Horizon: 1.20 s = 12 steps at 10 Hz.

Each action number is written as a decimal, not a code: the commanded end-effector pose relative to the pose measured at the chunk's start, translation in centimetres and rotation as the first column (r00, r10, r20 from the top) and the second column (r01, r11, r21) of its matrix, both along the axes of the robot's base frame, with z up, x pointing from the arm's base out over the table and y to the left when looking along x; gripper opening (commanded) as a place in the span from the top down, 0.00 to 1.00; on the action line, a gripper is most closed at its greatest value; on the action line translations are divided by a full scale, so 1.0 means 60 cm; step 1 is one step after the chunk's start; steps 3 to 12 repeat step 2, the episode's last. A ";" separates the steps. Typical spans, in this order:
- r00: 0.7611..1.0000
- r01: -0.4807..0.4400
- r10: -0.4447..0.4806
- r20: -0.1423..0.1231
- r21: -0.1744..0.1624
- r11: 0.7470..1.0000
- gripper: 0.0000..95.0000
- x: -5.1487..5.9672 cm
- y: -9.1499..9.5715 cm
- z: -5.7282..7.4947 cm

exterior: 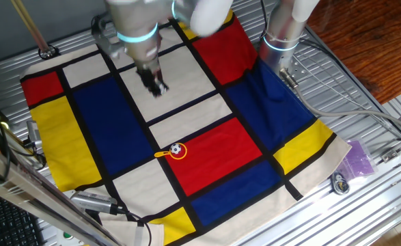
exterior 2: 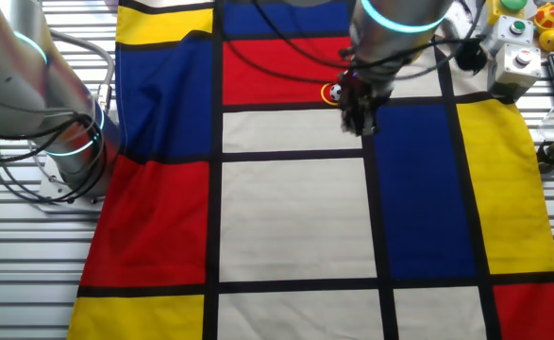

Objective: Attach the bubble ring to the ball

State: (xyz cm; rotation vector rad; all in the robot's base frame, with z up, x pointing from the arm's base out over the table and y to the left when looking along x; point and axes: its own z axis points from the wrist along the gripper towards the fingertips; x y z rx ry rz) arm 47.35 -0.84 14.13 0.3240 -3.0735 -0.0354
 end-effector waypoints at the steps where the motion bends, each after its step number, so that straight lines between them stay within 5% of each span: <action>1: 1.000 0.001 -0.001 0.003 0.008 1.000 1.00 0.002 0.001 -0.004; 12: 1.000 -0.002 0.002 0.005 0.014 1.000 1.00 0.003 0.002 -0.005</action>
